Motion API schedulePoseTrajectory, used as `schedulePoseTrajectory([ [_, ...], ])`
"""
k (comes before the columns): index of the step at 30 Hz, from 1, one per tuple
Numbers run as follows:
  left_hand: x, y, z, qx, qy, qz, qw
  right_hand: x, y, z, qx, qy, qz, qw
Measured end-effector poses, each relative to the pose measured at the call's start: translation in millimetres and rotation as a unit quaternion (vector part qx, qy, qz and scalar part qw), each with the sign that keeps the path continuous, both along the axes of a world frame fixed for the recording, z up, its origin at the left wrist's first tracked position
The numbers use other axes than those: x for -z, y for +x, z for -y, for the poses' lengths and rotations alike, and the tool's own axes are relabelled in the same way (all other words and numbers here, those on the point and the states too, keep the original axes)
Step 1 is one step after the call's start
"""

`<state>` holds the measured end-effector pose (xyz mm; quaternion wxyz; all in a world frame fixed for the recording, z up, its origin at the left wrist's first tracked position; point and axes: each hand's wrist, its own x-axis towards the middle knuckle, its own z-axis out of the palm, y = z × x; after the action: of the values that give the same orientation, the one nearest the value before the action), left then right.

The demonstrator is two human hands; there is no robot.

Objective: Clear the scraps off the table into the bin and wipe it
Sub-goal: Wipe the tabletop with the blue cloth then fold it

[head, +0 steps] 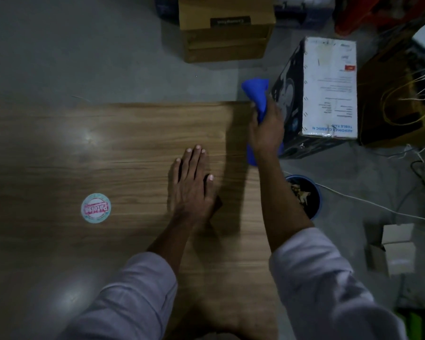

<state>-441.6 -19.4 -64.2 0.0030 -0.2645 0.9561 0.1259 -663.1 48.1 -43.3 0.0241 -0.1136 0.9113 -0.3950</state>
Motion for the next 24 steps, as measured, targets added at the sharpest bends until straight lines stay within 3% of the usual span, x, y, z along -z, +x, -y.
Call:
schedulePoseTrajectory([
  [2, 0.1, 0.7, 0.7, 0.001, 0.005, -0.006, 1.0, 2.5, -20.9, 9.1, -0.076, 0.102, -0.004, 0.992],
  [5, 0.9, 0.8, 1.3, 0.0, 0.005, -0.015, 1.0, 20.1, -20.5, 11.7, -0.212, 0.246, -0.012, 0.946],
  [11, 2.5, -0.1, 1.2, 0.001, -0.009, -0.014, 1.0, 27.5, -16.6, -21.4, -0.345, 0.238, -0.121, 0.9],
  [15, -0.3, 0.7, 0.2, 0.002, -0.016, -0.01, 1.0, 24.3, -5.3, -45.9, -0.431, 0.191, -0.111, 0.875],
  [17, -3.5, 0.8, -1.4, 0.003, -0.018, -0.006, 1.0, 10.4, 1.0, -57.8, -0.425, 0.118, -0.033, 0.897],
  [20, -5.3, 0.3, -2.2, 0.0, -0.03, 0.01, 1.0, -32.7, -0.3, -59.8, -0.289, -0.038, 0.055, 0.955],
  [22, -4.4, 0.4, -2.6, 0.0, -0.035, 0.009, 0.999, -45.6, -18.8, -43.6, -0.198, -0.07, 0.013, 0.978],
  [24, -2.3, 0.8, -2.1, 0.0, -0.027, -0.001, 1.0, -37.5, -39.1, -23.0, -0.204, -0.007, -0.031, 0.978],
])
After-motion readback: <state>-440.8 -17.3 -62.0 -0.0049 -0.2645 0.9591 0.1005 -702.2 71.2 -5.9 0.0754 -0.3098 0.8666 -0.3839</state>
